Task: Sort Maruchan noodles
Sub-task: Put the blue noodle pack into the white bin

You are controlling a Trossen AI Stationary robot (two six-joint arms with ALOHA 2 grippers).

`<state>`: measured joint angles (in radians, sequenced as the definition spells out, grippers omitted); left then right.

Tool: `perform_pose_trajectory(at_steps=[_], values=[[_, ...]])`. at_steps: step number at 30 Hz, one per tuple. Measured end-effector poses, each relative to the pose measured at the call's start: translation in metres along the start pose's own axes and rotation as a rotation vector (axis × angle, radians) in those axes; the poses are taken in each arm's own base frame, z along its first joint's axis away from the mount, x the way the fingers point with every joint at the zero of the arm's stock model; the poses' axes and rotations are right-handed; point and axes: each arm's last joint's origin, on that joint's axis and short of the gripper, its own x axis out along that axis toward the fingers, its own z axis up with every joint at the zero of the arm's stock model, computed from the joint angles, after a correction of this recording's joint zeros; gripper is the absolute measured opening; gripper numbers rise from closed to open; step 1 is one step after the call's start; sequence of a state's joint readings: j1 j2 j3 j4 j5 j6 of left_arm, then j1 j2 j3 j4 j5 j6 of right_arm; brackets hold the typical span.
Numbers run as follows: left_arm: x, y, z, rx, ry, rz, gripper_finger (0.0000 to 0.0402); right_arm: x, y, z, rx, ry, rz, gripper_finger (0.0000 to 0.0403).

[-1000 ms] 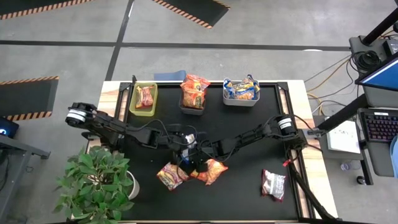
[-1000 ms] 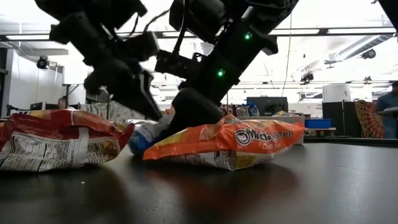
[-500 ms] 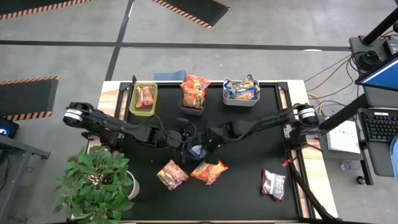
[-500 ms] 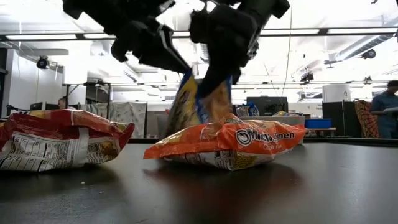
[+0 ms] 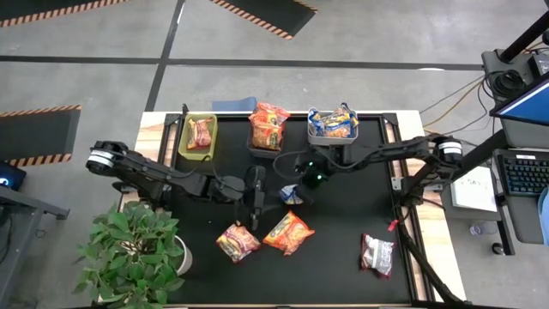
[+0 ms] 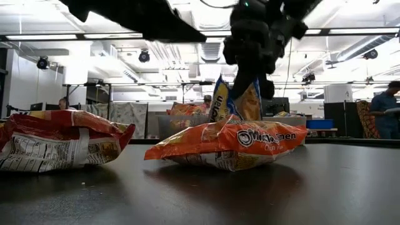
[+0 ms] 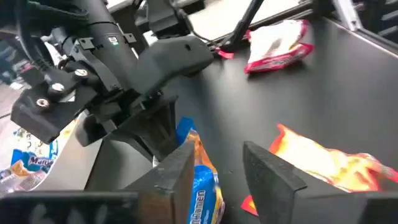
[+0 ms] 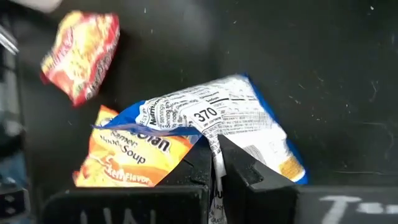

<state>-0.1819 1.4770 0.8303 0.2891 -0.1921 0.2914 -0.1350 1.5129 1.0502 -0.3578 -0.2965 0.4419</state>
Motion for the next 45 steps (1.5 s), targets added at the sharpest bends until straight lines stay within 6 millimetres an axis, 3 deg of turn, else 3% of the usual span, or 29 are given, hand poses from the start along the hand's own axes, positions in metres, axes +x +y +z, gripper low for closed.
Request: perform_pose_trajectory(at_steps=[6, 13, 20, 24, 28, 32, 36, 41, 45], values=[[0.009, 0.005, -0.007, -0.056, -0.021, 0.032, 0.0199, -0.002, -0.027, -0.009, 0.069, -0.041, 0.054, 0.0008], [0.032, 0.001, -0.024, -0.081, -0.058, 0.057, 0.0281, -0.007, -0.037, -0.005, 0.073, -0.077, 0.07, 0.0008], [0.053, -0.003, -0.041, -0.114, -0.055, 0.163, 0.0283, -0.015, -0.035, -0.001, 0.067, -0.096, 0.103, 0.0008], [0.058, 0.0, -0.048, -0.124, -0.036, 0.318, 0.0276, -0.017, -0.033, 0.001, 0.062, -0.107, 0.11, 0.0008], [0.061, 0.001, -0.054, -0.147, -0.018, 0.331, 0.027, -0.017, -0.033, 0.002, 0.061, -0.109, 0.112, 0.0008], [0.062, 0.001, -0.056, -0.166, -0.015, 0.296, 0.0255, -0.017, -0.032, 0.003, 0.057, -0.118, 0.115, 0.0008], [0.061, 0.0, -0.058, -0.182, -0.011, 0.281, 0.0214, -0.018, -0.032, 0.004, 0.045, -0.131, 0.118, 0.0009], [0.062, 0.0, -0.059, -0.237, -0.009, 0.281, 0.0127, -0.018, -0.032, 0.004, 0.044, -0.133, 0.116, 0.0027], [0.062, 0.0, -0.059, -0.29, -0.011, 0.281, 0.0042, -0.018, -0.032, 0.004, 0.042, -0.135, 0.114, 0.0074]])
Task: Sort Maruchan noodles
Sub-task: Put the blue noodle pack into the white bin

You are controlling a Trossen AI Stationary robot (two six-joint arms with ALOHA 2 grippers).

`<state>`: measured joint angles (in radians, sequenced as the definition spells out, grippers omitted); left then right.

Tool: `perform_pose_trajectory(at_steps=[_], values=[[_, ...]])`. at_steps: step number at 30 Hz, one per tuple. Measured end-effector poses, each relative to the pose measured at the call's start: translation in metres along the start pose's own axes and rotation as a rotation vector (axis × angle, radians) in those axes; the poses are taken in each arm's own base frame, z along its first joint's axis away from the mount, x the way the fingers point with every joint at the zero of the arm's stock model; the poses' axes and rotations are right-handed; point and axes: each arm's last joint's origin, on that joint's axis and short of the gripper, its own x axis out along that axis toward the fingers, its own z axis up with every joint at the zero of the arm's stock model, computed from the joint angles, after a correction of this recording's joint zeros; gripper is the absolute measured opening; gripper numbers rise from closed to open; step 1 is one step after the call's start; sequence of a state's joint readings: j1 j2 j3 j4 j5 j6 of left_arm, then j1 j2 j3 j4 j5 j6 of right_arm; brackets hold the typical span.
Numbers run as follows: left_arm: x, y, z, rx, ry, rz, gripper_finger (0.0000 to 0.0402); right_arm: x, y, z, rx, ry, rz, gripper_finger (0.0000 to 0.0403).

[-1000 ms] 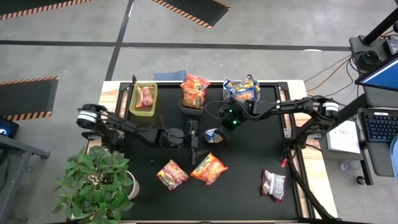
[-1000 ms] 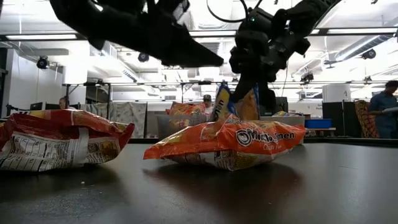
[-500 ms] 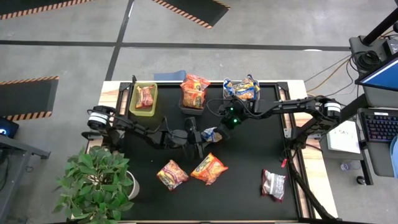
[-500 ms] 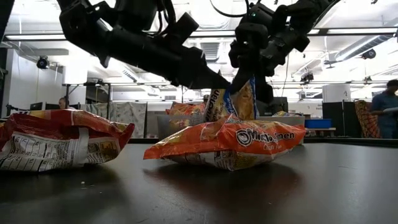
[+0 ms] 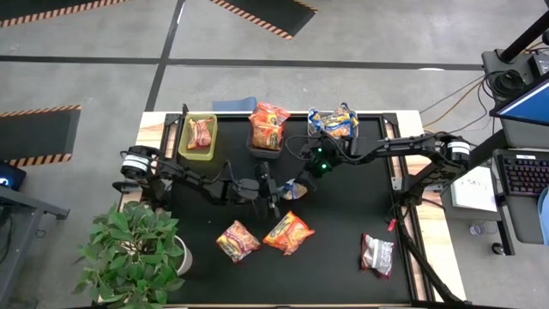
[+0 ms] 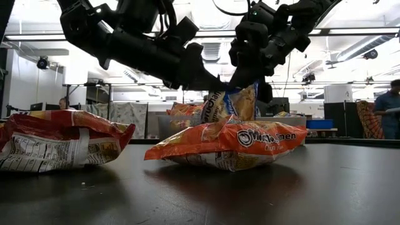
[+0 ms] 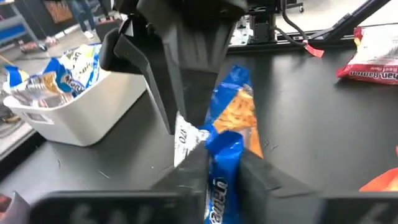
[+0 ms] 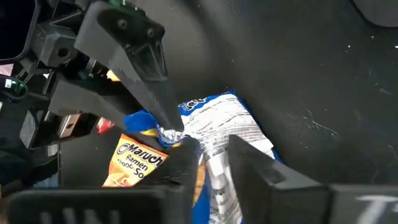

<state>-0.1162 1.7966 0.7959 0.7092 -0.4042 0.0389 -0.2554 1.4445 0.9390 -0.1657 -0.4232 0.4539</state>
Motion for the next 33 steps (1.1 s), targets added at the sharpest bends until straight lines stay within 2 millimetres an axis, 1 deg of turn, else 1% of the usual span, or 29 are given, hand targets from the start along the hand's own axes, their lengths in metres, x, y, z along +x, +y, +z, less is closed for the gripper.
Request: perform_pose_trajectory(at_steps=[1, 3, 6, 8, 12, 16, 19, 22, 27, 30, 33], values=[[0.0, 0.0, 0.0, -0.009, 0.002, 0.0, 0.0022, 0.0, 0.0, 0.0, 0.0, 0.0, 0.0, 0.009], [0.0, 0.0, 0.0, -0.04, 0.001, 0.0, 0.0008, 0.0, 0.0, 0.0, -0.002, -0.001, 0.0, 0.0123], [0.0, 0.003, 0.001, -0.127, 0.0, 0.004, 0.0011, -0.005, 0.001, 0.002, -0.035, -0.019, 0.002, 0.0169], [0.001, 0.008, 0.0, -0.193, 0.018, 0.005, 0.0005, -0.012, 0.004, 0.004, -0.098, -0.039, 0.008, 0.0194], [0.0, 0.025, -0.003, -0.304, 0.041, 0.001, 0.0001, -0.028, 0.013, 0.005, -0.253, -0.08, 0.017, 0.0223], [-0.002, 0.039, -0.009, -0.326, 0.053, 0.032, 0.0, -0.044, 0.019, -0.002, -0.396, -0.118, 0.019, 0.0228], [-0.003, 0.045, -0.015, -0.308, 0.067, 0.05, 0.0, -0.047, 0.012, -0.014, -0.411, -0.145, -0.081, 0.0225], [-0.003, 0.049, -0.017, -0.302, 0.074, 0.059, 0.0, -0.04, -0.002, -0.028, -0.403, -0.171, -0.137, 0.0222], [-0.003, 0.05, -0.016, -0.253, 0.061, 0.059, 0.0, -0.022, -0.019, -0.047, -0.367, -0.252, -0.102, 0.0221], [-0.003, 0.05, -0.015, -0.232, 0.053, 0.058, 0.0, -0.012, -0.027, -0.054, -0.348, -0.303, -0.085, 0.0221], [-0.003, 0.05, -0.015, -0.2, 0.051, 0.057, 0.0, -0.002, -0.033, -0.054, -0.348, -0.352, -0.061, 0.0221]])
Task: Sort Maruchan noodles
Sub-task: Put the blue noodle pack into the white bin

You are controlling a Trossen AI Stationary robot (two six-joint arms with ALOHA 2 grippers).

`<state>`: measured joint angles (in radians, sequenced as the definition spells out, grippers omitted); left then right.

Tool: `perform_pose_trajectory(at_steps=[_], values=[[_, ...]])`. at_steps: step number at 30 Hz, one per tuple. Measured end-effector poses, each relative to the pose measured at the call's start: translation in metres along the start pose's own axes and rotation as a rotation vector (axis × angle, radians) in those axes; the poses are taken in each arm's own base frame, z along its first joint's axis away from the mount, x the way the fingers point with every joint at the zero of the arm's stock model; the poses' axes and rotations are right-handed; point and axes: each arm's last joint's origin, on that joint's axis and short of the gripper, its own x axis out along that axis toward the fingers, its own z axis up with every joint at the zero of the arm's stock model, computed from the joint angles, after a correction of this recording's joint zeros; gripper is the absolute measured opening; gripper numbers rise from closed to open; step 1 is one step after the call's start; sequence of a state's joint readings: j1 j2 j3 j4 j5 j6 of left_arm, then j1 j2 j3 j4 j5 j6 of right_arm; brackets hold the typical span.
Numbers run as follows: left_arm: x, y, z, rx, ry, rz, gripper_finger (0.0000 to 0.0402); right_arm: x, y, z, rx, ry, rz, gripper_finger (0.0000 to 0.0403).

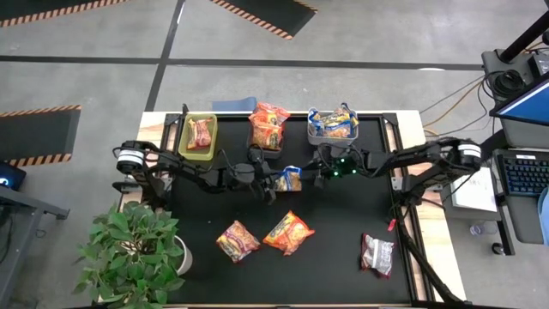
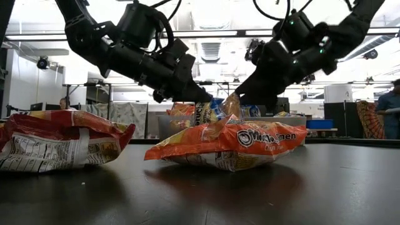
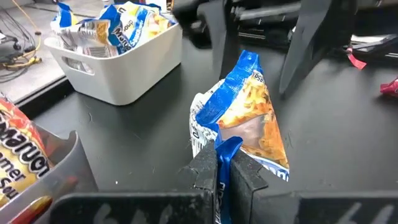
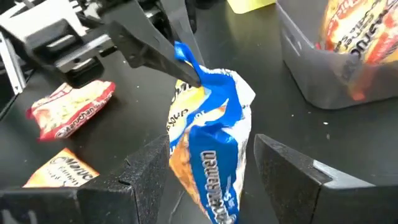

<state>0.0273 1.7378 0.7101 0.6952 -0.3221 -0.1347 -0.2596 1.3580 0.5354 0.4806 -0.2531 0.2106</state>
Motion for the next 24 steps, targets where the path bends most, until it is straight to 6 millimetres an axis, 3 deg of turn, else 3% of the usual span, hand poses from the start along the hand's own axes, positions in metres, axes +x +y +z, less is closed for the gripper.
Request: perform_pose_trajectory(at_steps=[13, 24], values=[[0.001, 0.0, -0.001, 0.004, 0.004, 0.001, 0.0, 0.048, -0.006, -0.014, -0.049, 0.02, 0.041, 0.0213], [0.0, 0.0, -0.001, 0.024, 0.004, 0.001, 0.0002, 0.051, -0.002, -0.011, -0.039, 0.026, 0.05, 0.0084]])
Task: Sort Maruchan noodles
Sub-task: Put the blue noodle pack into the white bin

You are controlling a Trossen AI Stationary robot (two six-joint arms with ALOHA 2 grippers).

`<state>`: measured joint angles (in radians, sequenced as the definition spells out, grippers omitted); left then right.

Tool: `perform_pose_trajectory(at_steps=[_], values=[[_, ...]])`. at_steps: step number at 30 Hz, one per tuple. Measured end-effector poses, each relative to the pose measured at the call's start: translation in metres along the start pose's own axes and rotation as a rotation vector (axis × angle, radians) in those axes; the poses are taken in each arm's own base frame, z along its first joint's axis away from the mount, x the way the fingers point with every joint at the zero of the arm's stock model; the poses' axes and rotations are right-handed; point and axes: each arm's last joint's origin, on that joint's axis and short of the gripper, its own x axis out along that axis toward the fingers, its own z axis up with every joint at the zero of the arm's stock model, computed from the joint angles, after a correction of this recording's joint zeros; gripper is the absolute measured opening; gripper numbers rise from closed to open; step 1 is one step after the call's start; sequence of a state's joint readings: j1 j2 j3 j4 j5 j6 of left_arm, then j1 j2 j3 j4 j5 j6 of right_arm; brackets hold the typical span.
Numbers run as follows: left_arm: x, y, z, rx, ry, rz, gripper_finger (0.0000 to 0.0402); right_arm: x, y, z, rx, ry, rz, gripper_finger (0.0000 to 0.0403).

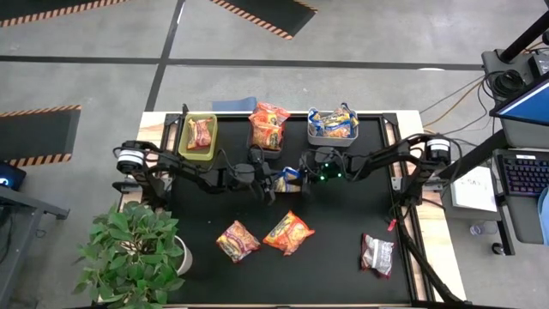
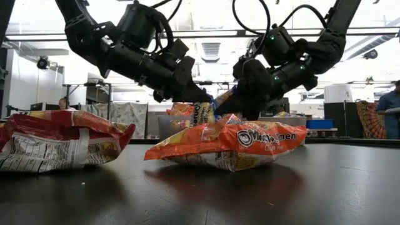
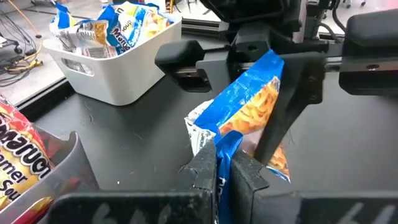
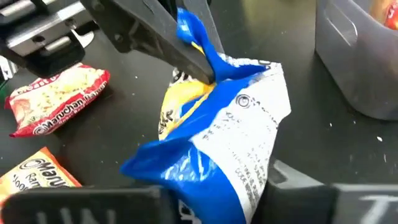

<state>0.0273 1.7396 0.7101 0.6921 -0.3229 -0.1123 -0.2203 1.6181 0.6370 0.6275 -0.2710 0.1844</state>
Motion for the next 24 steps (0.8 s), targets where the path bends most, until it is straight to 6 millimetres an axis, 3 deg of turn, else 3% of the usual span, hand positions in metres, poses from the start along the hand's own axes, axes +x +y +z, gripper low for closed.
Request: perform_pose_trajectory(at_steps=[5, 15, 24], values=[[-0.003, 0.0, 0.006, 0.003, -0.017, -0.002, 0.0026, -0.005, 0.002, 0.003, 0.04, 0.015, -0.004, 0.0052], [-0.021, 0.004, 0.025, 0.172, -0.009, 0.003, 0.009, -0.011, 0.005, 0.009, 0.124, -0.008, 0.002, 0.0047], [-0.046, 0.011, 0.051, 0.345, -0.045, 0.017, 0.0113, -0.039, 0.012, 0.031, 0.148, -0.064, -0.147, 0.0047]])
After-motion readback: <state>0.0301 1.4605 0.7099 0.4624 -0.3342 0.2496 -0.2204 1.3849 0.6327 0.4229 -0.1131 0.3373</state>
